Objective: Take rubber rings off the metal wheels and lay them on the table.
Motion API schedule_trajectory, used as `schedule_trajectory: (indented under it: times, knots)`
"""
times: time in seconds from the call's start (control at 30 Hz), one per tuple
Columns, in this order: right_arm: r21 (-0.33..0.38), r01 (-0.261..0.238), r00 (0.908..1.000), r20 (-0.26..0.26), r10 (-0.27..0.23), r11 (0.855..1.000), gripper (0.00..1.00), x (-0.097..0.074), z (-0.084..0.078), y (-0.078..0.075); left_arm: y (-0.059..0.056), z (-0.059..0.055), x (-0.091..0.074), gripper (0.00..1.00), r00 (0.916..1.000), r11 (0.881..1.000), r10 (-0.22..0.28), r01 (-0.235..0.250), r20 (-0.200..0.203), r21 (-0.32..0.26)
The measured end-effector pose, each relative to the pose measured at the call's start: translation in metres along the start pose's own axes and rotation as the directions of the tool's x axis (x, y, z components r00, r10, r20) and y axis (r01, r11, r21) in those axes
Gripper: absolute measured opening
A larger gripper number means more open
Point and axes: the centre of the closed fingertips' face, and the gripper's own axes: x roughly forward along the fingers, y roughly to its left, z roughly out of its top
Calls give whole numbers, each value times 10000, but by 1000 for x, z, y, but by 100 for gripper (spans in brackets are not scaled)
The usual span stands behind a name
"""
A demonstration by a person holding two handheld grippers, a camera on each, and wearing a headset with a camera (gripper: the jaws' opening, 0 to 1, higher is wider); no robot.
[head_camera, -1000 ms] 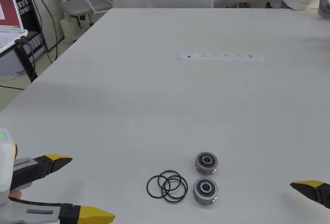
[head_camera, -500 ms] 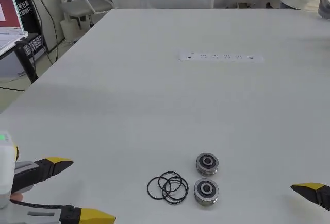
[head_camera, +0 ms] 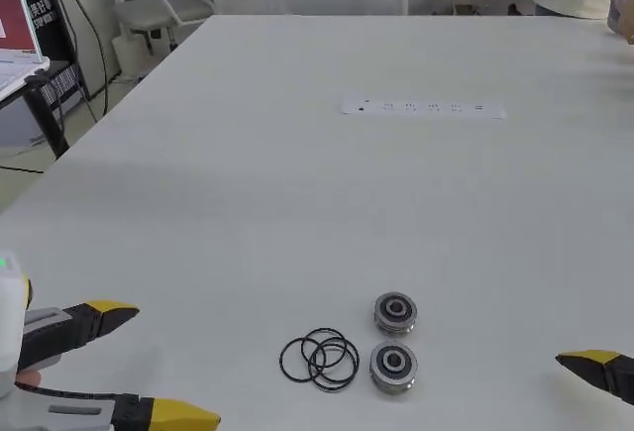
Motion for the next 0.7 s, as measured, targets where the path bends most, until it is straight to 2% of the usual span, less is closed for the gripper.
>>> schedule_trajectory:
  times: [0.7]
  knots:
    - [97, 31, 10000, -51, -30, 9999, 96, 1, -2, -1, 0, 0, 1, 95, 9999, 9997, -68, 70, 95, -215]
